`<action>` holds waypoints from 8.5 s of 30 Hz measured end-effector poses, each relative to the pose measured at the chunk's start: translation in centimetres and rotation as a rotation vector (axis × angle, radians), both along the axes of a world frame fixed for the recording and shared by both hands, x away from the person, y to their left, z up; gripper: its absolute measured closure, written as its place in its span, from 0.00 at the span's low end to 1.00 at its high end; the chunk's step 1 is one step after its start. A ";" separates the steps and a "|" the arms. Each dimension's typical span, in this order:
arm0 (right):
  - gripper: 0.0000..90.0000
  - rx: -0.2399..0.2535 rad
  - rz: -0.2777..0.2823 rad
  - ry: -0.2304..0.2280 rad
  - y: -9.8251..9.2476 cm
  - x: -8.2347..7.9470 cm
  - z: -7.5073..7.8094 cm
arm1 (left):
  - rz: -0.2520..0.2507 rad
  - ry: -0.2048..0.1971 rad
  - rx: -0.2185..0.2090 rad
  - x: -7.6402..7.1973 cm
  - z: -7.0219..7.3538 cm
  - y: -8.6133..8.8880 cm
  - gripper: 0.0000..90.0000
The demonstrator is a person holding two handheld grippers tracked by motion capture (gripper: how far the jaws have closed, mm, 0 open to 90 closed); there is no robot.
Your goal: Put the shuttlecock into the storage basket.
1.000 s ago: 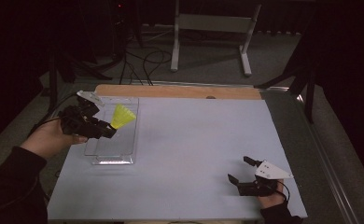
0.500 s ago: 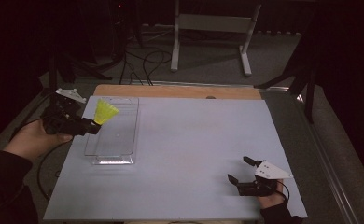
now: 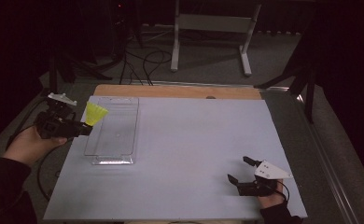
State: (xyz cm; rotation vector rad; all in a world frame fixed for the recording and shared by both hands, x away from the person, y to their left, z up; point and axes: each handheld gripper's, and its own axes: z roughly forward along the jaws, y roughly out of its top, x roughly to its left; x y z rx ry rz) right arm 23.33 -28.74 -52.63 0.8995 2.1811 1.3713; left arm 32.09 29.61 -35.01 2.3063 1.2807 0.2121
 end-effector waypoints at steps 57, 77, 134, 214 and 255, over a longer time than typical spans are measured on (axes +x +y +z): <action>0.10 0.009 0.004 0.015 -0.1 0.1 -0.1 | 0.077 0.124 0.091 0.9 -8.8 -0.3 0.73; 0.10 0.010 0.004 0.013 -0.1 0.1 -0.1 | 0.104 0.137 0.094 1.0 -7.3 -1.1 0.26; 0.10 0.016 0.015 0.015 0.1 0.4 -0.1 | -0.214 -0.070 -0.147 2.5 -4.5 -11.2 0.00; 0.10 0.012 0.054 0.025 0.3 0.3 0.0 | -0.564 -0.081 -0.211 -5.7 -14.7 -16.3 0.00; 0.10 0.008 0.059 0.038 0.4 0.4 -0.2 | -0.235 -0.123 -0.247 -9.2 -17.3 -8.2 0.00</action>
